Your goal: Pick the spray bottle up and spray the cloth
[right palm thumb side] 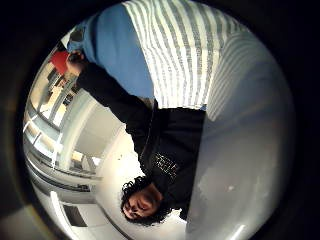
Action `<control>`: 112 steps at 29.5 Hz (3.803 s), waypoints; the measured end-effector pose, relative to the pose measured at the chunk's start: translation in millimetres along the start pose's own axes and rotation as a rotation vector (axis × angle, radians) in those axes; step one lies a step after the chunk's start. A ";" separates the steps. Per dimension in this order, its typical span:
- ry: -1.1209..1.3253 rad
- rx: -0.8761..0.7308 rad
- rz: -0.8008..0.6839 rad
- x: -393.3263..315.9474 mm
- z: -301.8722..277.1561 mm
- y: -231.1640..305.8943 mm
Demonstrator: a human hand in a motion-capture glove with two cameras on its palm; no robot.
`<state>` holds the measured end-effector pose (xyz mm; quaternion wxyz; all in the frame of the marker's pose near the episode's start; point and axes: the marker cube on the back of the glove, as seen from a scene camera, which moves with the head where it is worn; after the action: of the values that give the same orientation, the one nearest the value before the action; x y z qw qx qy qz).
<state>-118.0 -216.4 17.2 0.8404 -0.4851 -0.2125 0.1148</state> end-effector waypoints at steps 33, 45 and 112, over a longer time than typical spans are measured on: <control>-0.257 0.341 -0.750 -205.3 -87.1 6.0; -0.470 0.600 -1.169 -264.9 -42.9 -45.6; 0.265 0.801 -0.740 -114.8 -16.6 -6.4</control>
<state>-211.7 -278.2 -12.7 0.9628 -0.0315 -0.2008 -0.1779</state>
